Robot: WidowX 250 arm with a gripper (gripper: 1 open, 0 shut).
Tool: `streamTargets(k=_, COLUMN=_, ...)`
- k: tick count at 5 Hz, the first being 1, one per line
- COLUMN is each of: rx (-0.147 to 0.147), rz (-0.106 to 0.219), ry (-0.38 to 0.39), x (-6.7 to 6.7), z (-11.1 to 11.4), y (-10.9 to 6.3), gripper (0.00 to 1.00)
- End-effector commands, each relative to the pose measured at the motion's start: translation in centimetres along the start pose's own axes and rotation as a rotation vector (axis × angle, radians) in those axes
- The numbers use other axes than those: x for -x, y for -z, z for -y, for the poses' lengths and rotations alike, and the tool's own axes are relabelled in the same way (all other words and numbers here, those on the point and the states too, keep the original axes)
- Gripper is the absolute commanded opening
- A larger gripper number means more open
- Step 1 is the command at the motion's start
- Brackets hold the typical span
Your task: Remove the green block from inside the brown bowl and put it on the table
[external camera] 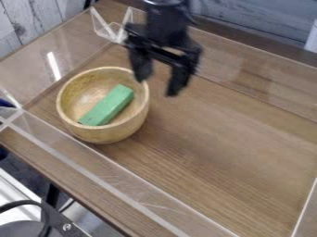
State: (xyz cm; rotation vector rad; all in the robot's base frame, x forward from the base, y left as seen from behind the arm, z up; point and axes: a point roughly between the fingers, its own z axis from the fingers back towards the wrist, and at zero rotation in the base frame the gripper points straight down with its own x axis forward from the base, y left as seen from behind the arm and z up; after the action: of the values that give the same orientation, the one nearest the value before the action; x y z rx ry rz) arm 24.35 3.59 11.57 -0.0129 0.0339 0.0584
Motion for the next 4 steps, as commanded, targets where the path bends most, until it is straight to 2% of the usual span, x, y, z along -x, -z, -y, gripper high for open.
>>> streamTargets(k=1, rx=-0.004, rz=0.041, ry=0.008, x=0.3, z=-2.4, y=-0.8, gripper=1.00)
streamTargets(k=2, rx=-0.013, rz=0.026, ry=0.011, x=0.7, z=-3.0, y=0.0, gripper=0.00)
streamTargets(k=3, rx=-0.028, rz=0.012, ry=0.001, x=0.5, z=-4.1, y=0.7, gripper=1.00)
streamTargets(k=4, rx=-0.039, rz=-0.006, ry=-0.015, x=0.4, z=-5.3, y=1.6, gripper=0.00)
